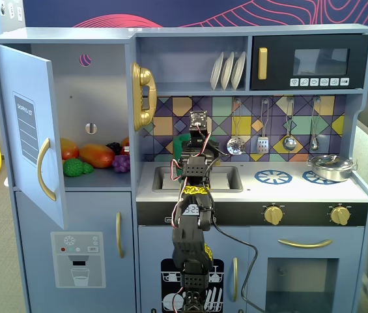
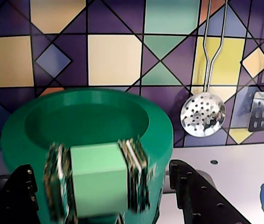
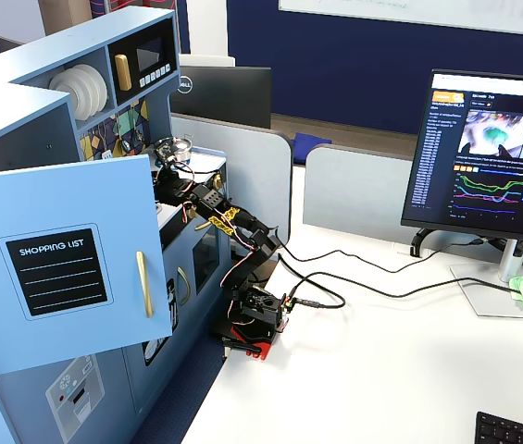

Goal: Take off the lid from the green recipient and place it on the counter

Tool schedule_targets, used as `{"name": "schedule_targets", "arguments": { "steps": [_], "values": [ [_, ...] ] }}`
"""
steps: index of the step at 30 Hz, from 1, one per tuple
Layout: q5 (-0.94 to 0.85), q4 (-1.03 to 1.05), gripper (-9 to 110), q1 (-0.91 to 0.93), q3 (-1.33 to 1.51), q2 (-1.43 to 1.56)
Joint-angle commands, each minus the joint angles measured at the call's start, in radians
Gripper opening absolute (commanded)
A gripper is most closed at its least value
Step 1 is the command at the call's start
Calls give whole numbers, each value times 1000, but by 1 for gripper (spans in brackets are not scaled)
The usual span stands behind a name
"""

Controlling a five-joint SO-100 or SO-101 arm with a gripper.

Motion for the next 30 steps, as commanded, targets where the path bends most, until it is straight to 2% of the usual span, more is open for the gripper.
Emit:
{"name": "schedule_targets", "arguments": {
  "steps": [1,9,16,22,30],
  "values": [
    [-21,-32,29,-9,-107,-32],
    [-26,-32,25,-21,-153,-86],
    [-38,-12,0,-52,-167,-106],
    [-20,-34,0,-60,-184,-107],
    [-34,-9,0,-37,-345,-114]
  ]
}}
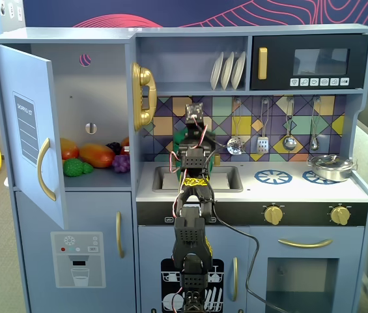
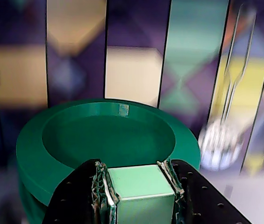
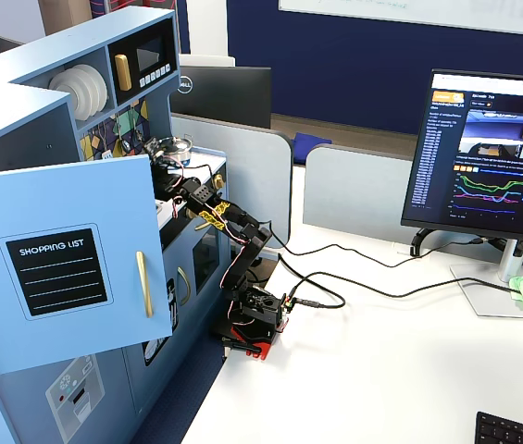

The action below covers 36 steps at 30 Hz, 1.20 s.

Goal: Take off the lid from the green recipient and place it on the counter

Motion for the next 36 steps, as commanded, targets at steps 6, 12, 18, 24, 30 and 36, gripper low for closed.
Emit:
{"name": "schedule_targets", "arguments": {
  "steps": [6,12,18,24,30,36],
  "values": [
    [-5,3,0,138,-123,77],
    [2,14,0,356,-137,78],
    [44,11,0,526,-121,49],
    [43,-118,0,569,25,32],
    [46,-232,0,578,118,-54],
    [35,-344,0,566,196,-137]
  ]
}}
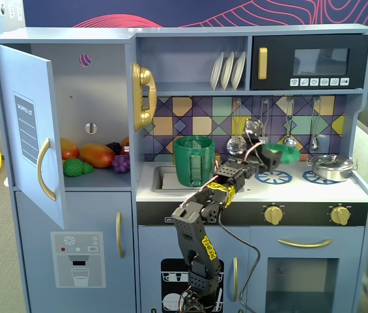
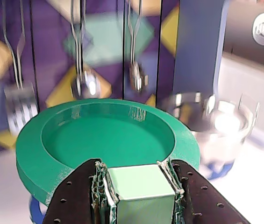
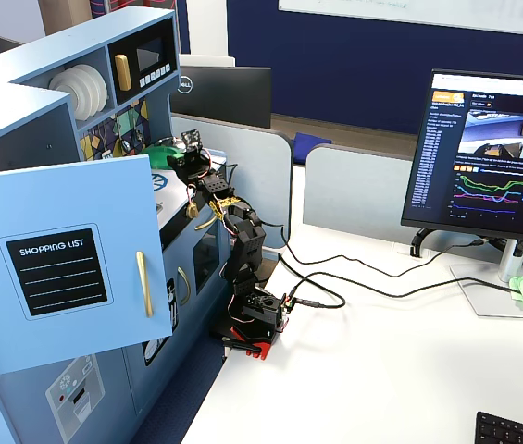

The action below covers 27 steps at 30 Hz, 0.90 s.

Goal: Take off the lid from the green recipient and place it on the counter

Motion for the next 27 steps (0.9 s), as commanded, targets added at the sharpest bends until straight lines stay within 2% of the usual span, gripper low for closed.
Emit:
{"name": "schedule_targets", "arguments": {
  "steps": [1,22,27],
  "values": [
    [-3,-104,0,2,11,-25],
    [-48,-325,0,-48,287,-121],
    [32,-328,20,-54,267,-103]
  ]
}}
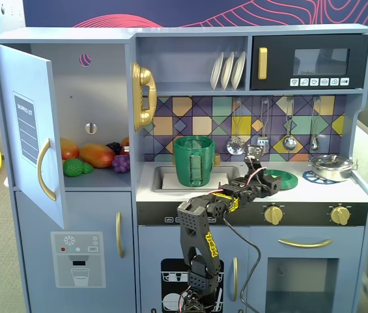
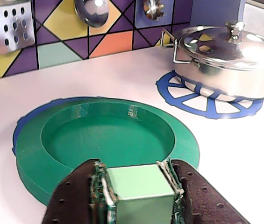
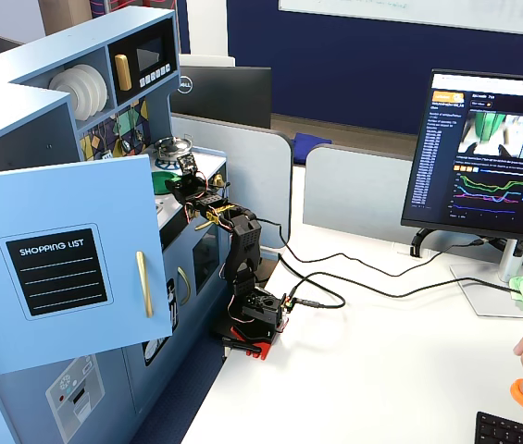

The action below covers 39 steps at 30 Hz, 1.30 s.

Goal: Take off the lid from the green recipient and place it on the counter

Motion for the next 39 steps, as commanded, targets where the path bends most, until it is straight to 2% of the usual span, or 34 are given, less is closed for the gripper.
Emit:
{"name": "schedule_targets", "arguments": {
  "steps": [1,4,11,18,22,26,30,39],
  "values": [
    [52,-3,24,-23,-32,34],
    [41,55,31,-21,-101,112],
    [38,456,30,-72,-279,396],
    [-28,1058,31,-206,-66,759],
    [-21,1232,30,-265,132,857],
    [-3,1267,26,-376,345,969],
    [-14,1166,21,-472,575,1049],
    [40,1123,15,-543,902,1124]
  ]
}}
